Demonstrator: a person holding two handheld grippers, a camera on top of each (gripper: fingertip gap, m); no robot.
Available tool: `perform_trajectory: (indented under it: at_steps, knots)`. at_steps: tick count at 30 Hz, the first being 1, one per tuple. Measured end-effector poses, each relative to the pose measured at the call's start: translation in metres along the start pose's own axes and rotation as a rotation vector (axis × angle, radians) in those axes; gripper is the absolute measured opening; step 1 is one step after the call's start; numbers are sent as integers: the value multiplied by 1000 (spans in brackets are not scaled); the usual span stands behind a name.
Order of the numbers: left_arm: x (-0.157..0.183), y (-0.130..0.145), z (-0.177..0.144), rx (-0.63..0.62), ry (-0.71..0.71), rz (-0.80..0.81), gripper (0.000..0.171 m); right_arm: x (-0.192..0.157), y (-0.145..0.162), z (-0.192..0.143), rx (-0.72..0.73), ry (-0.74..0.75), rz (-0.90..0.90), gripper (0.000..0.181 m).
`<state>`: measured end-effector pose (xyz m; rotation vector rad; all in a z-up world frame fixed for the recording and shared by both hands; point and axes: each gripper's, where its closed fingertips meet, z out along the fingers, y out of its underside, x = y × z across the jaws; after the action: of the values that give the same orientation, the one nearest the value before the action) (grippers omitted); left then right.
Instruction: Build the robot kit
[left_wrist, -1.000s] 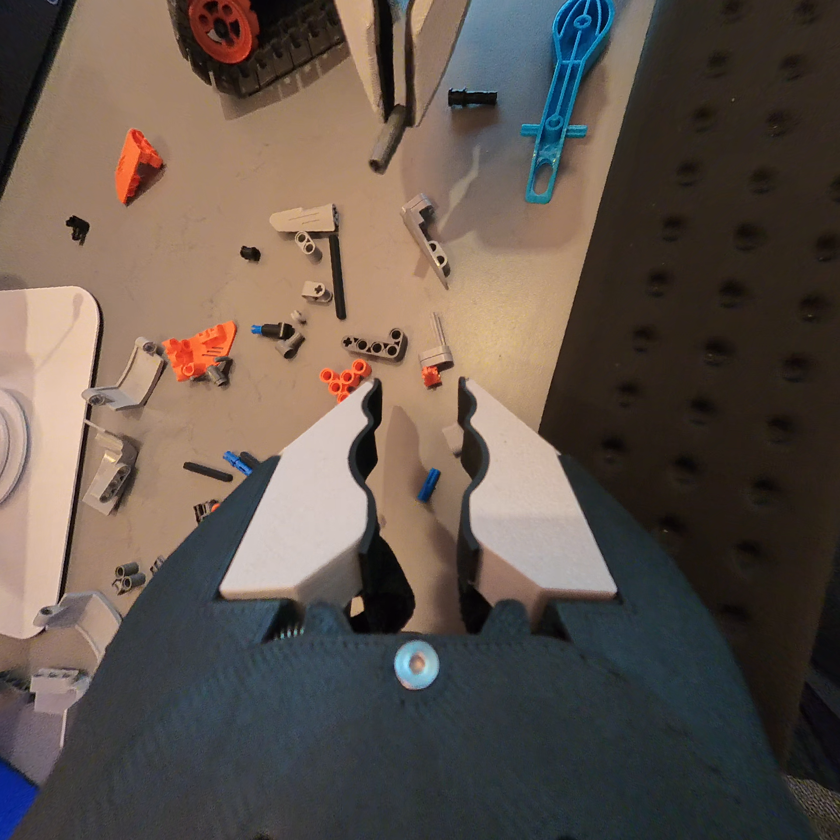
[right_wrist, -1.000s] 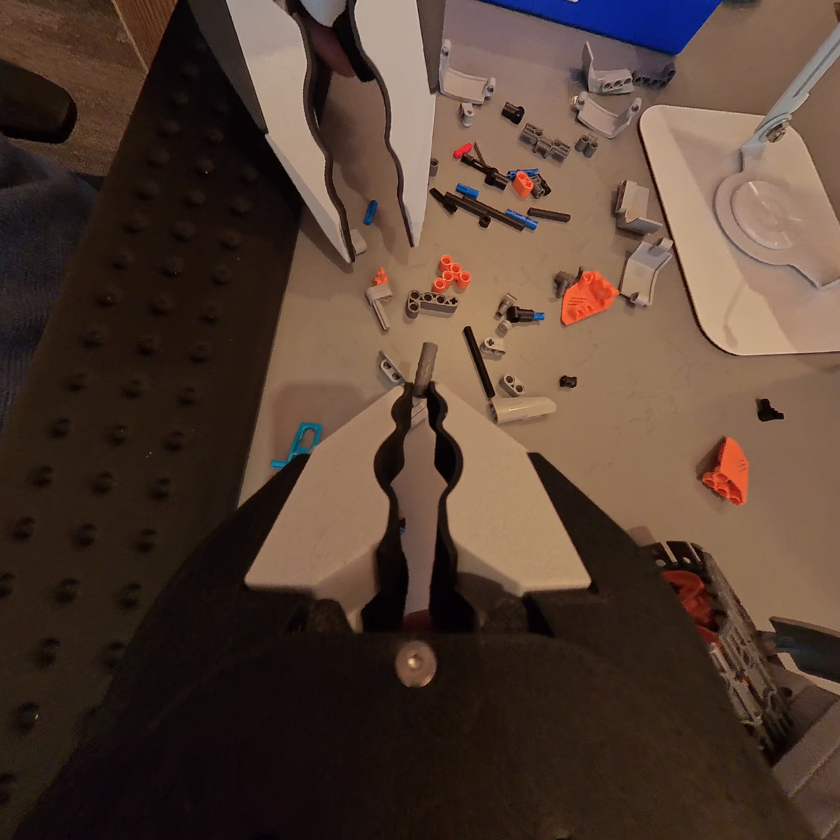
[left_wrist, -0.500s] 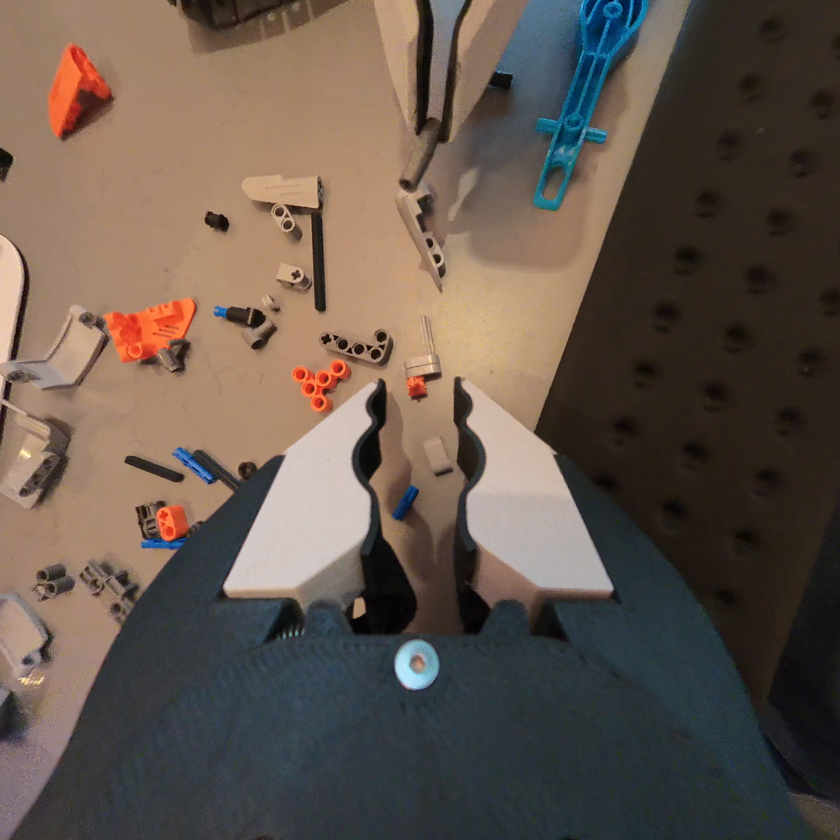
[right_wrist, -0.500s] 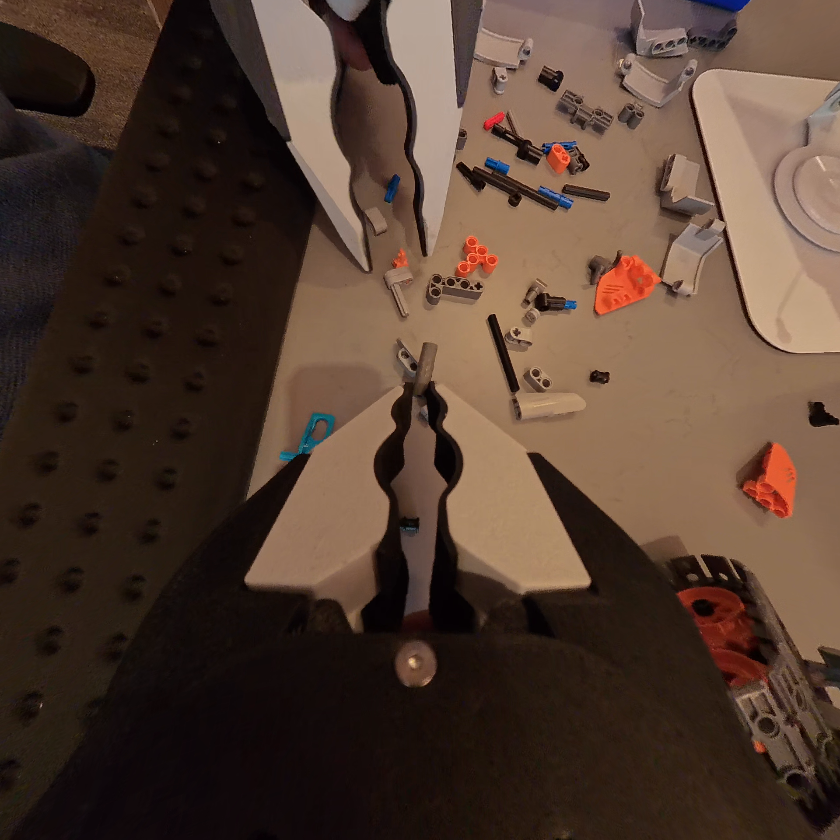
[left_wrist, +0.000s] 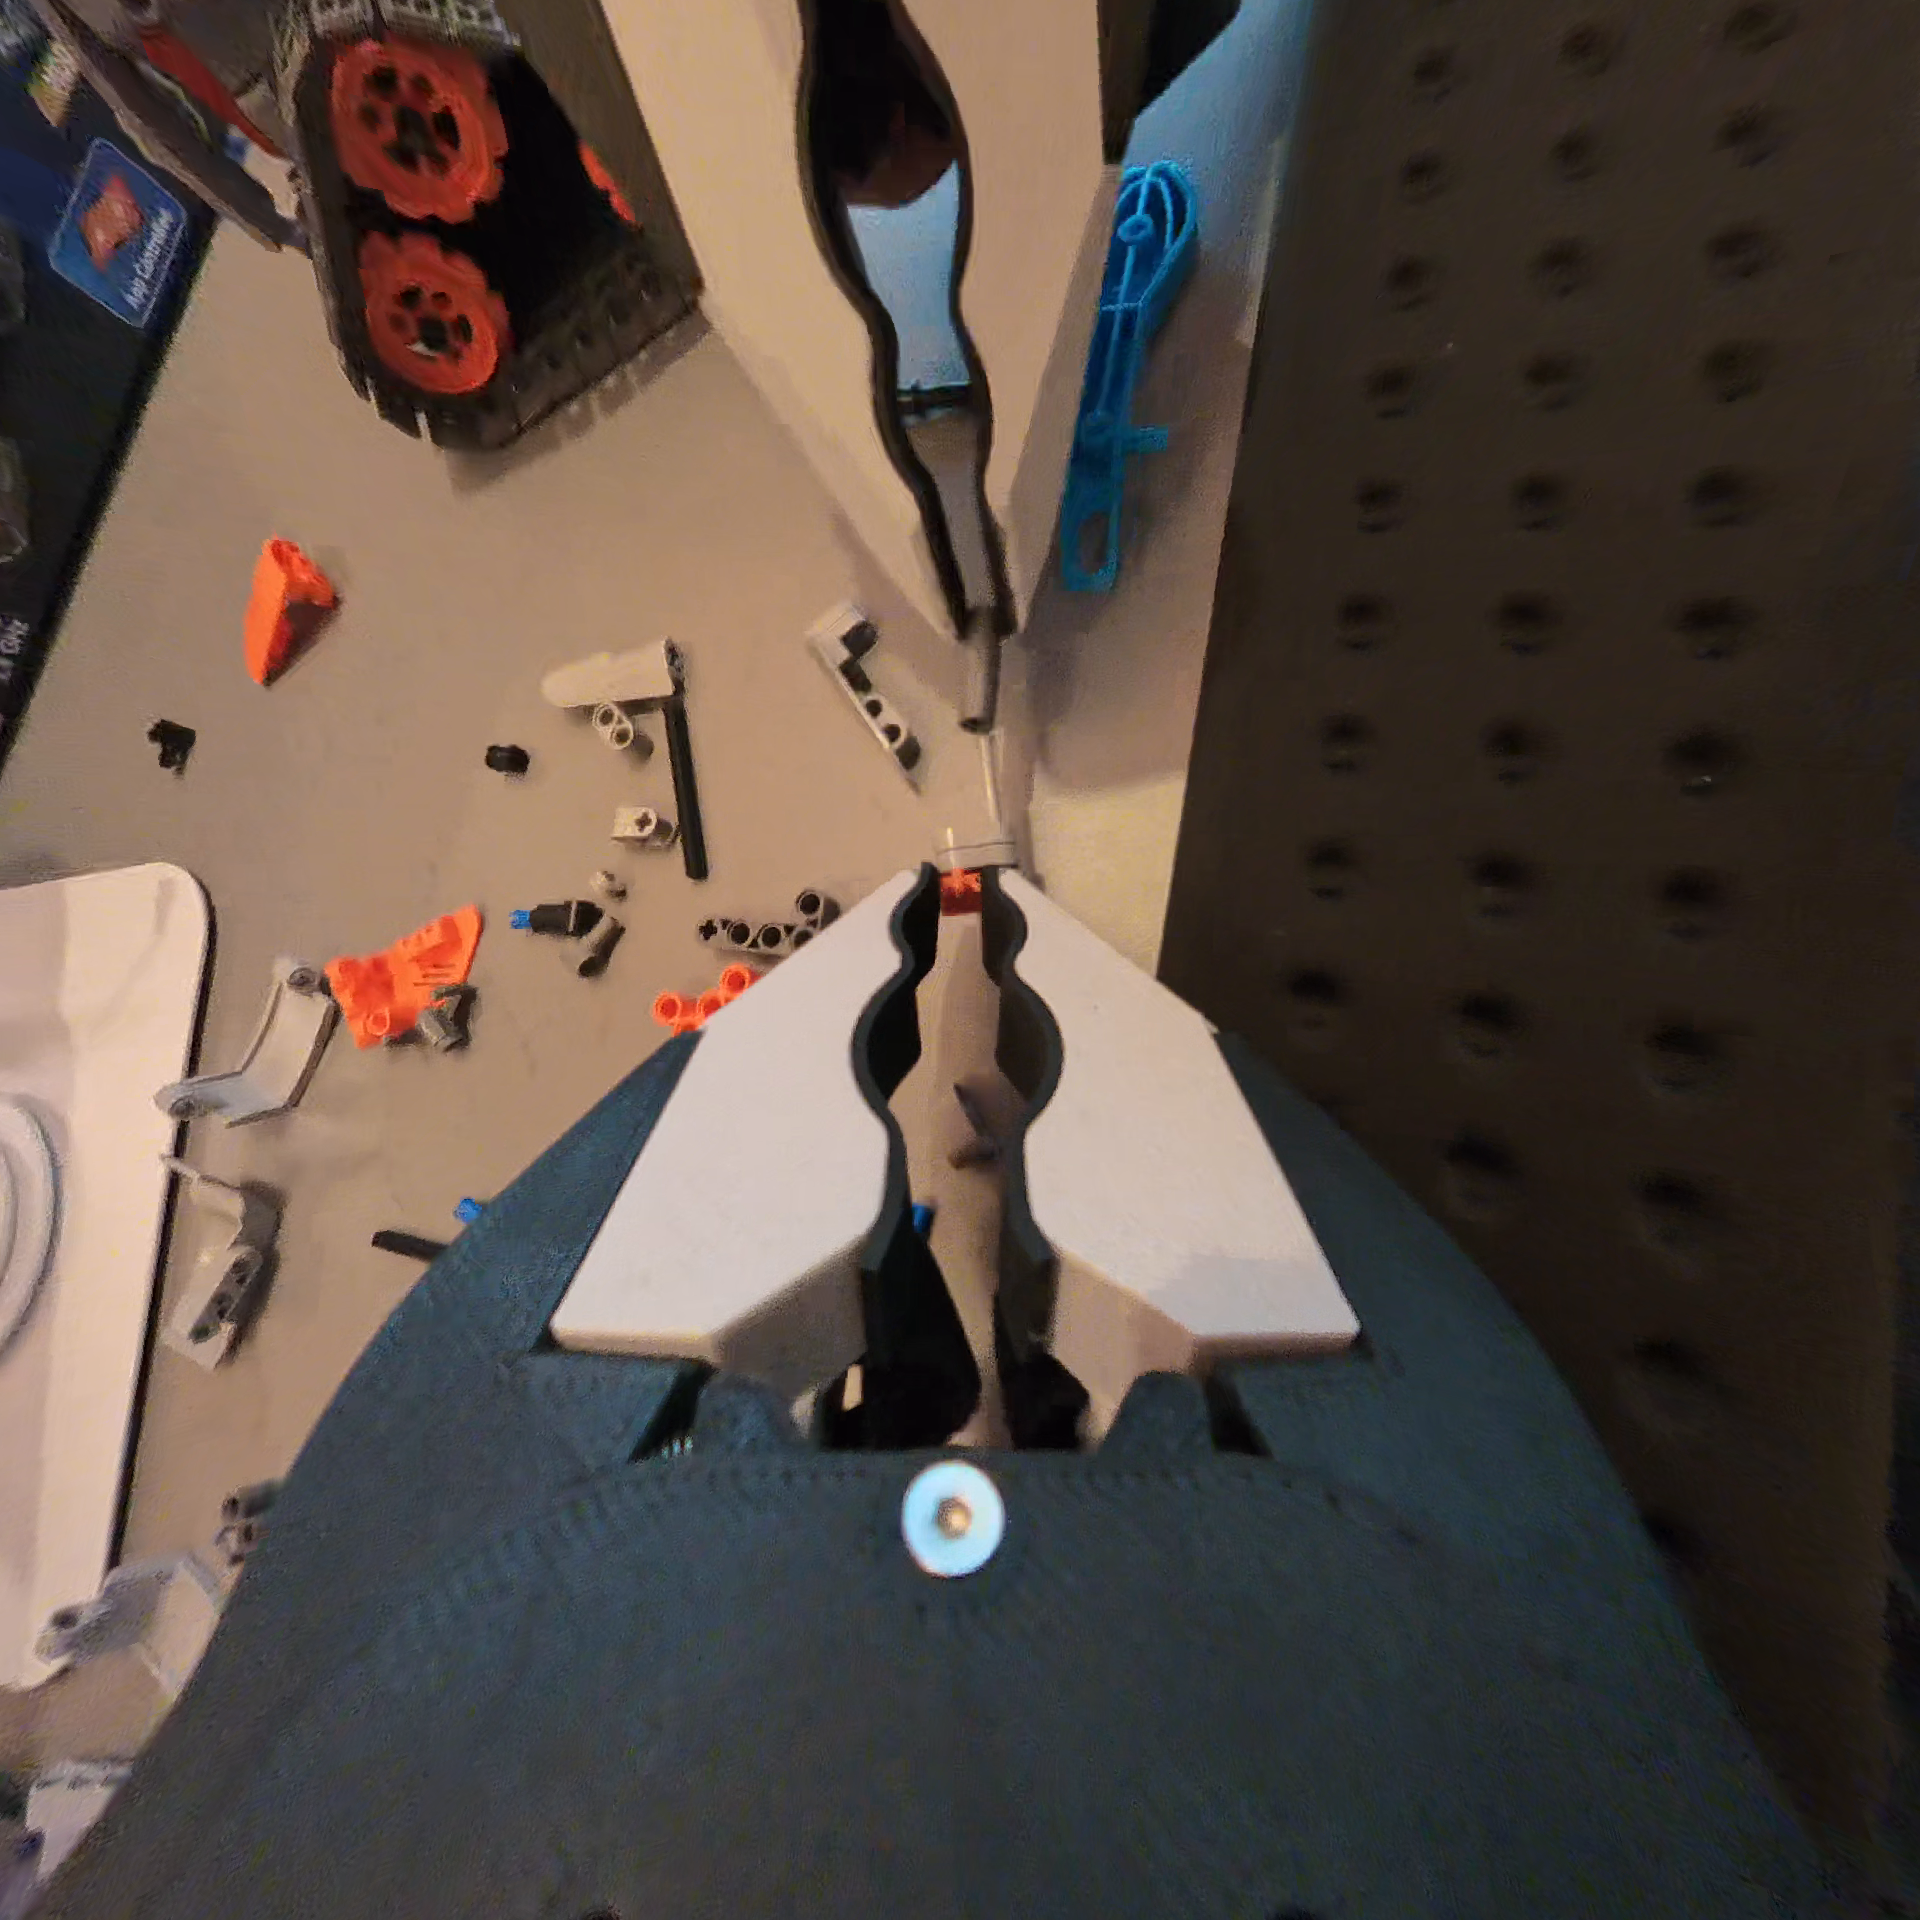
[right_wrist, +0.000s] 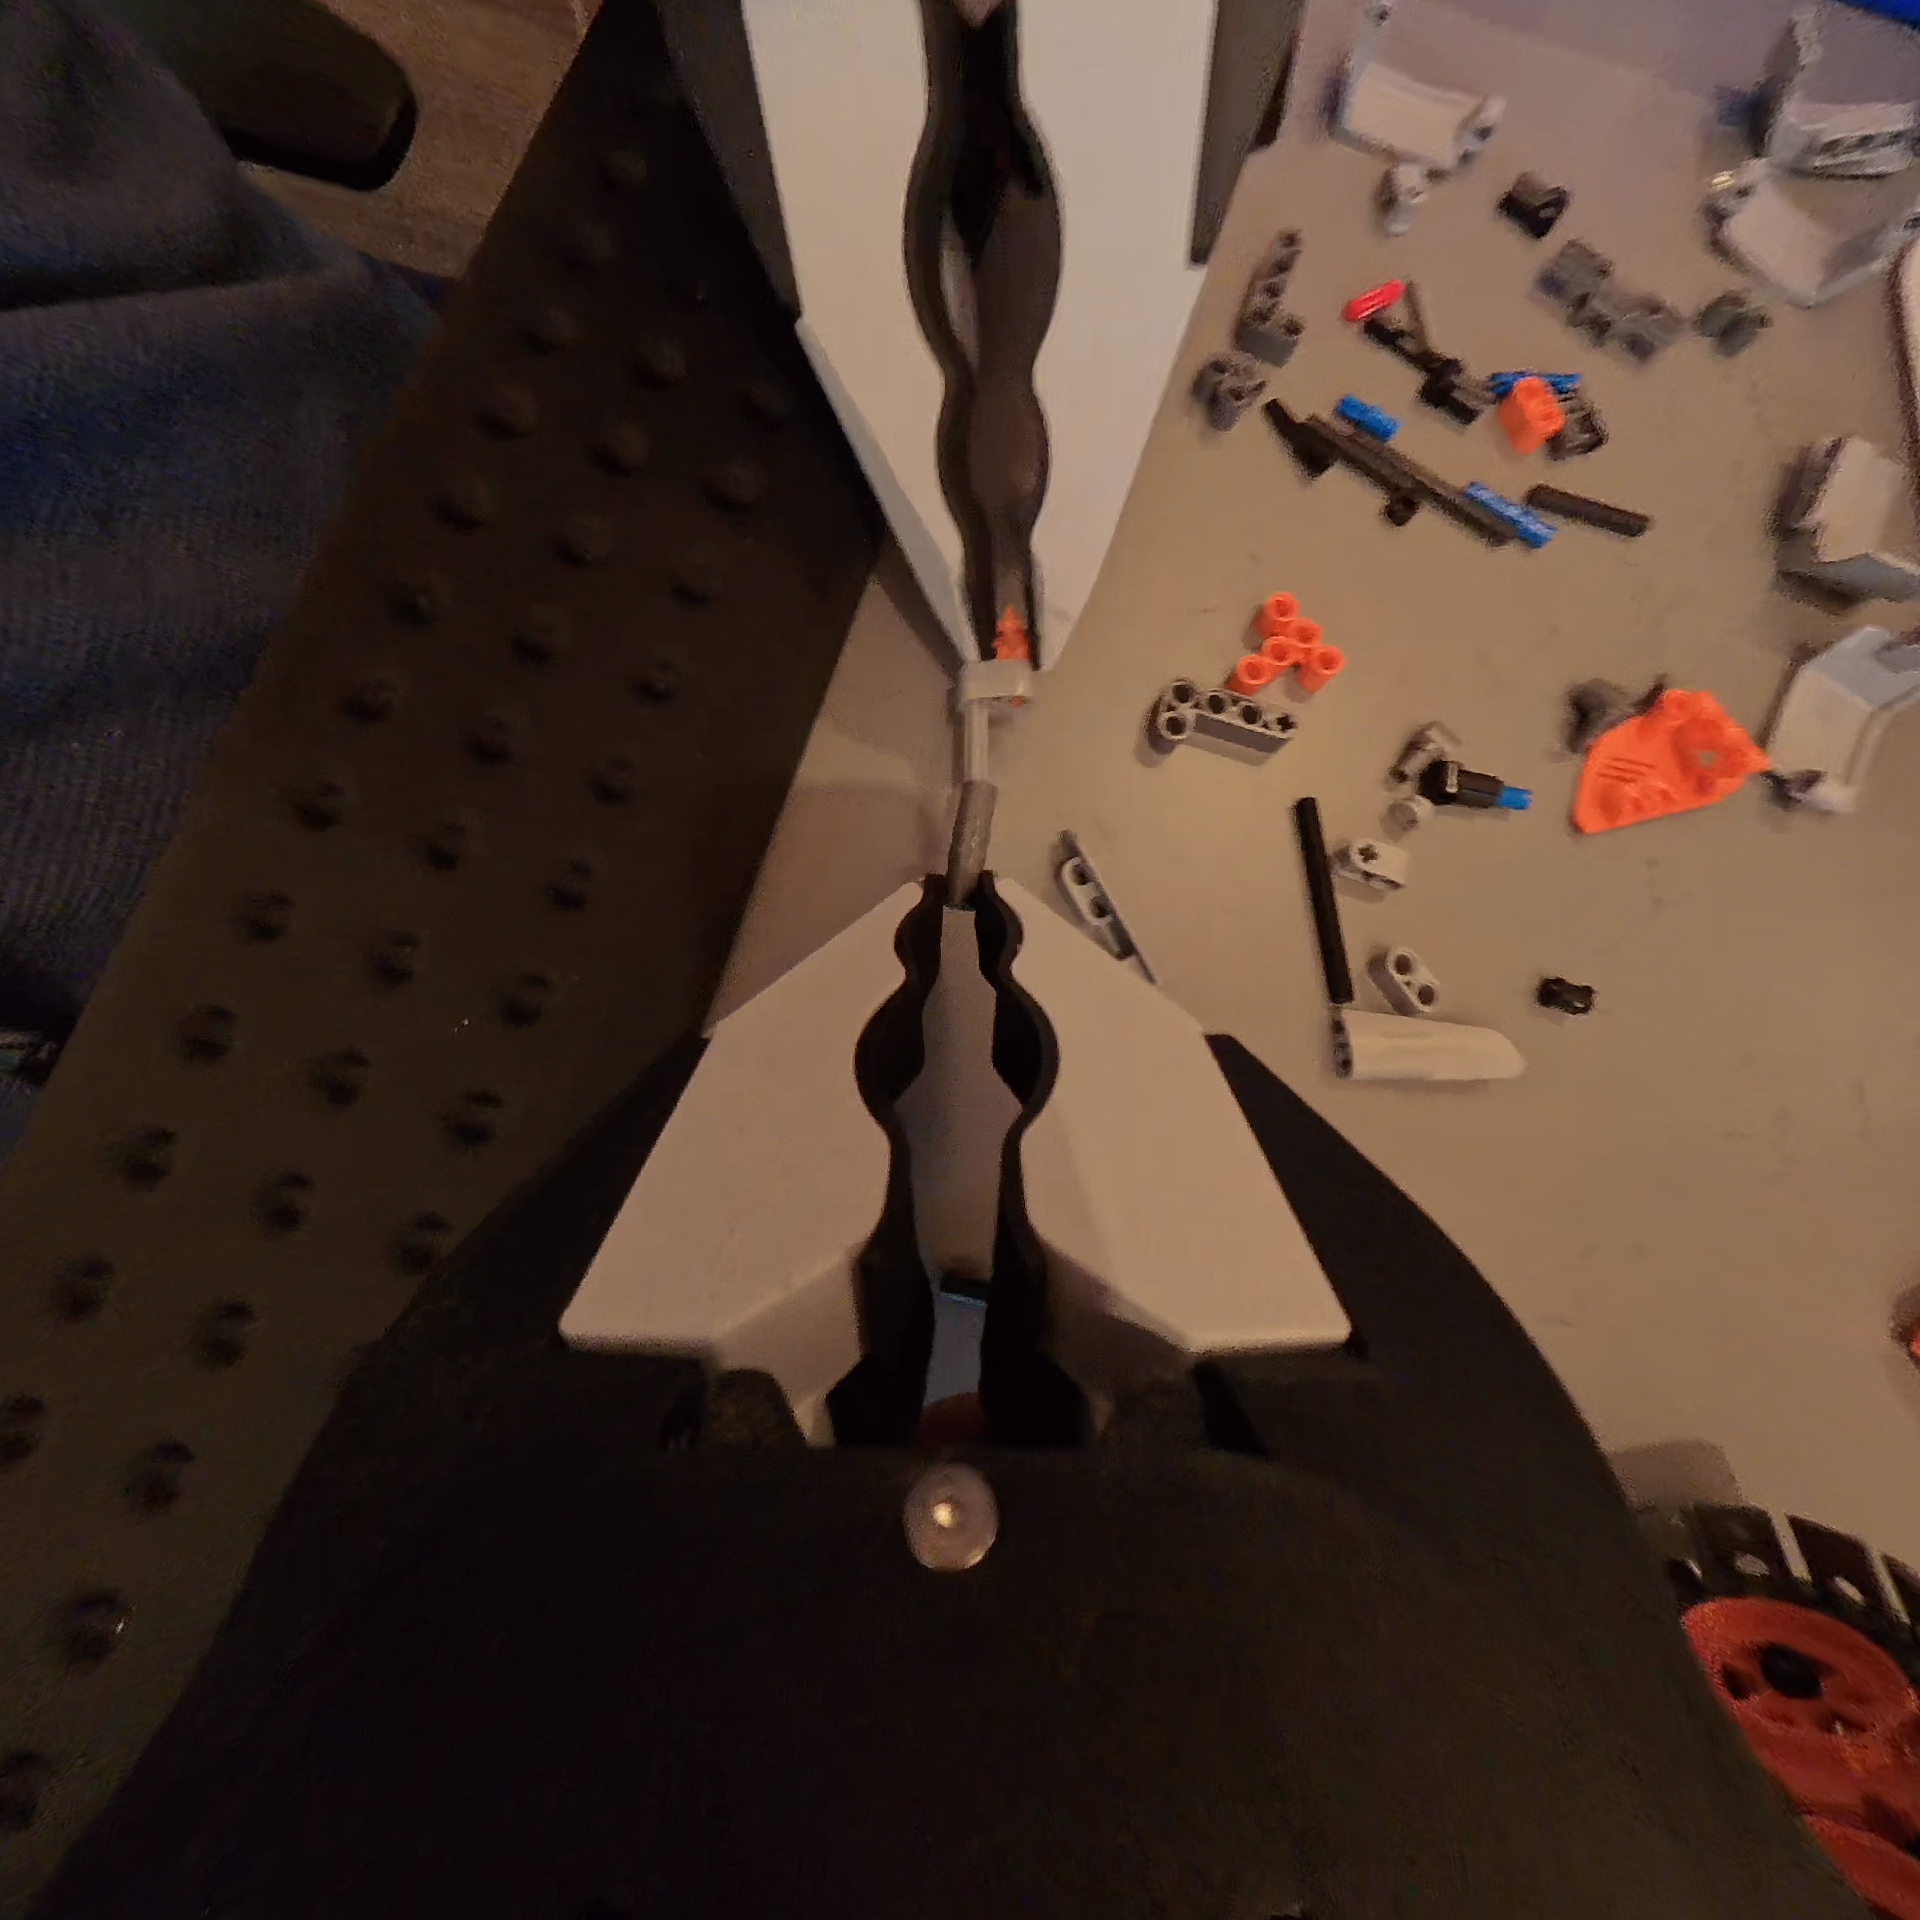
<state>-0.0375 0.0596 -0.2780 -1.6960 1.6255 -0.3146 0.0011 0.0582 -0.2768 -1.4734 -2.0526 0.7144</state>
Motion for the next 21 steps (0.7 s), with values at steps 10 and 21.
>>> perform_trajectory:
  at_steps: [10,21]
  knots:
    - [8,3,2,2,5,49,6,-8,6,9,-24,-44,-17,4]
    - [8,8,7,-79,-4,90,6,-5,10,13,-37,-57,34,4]
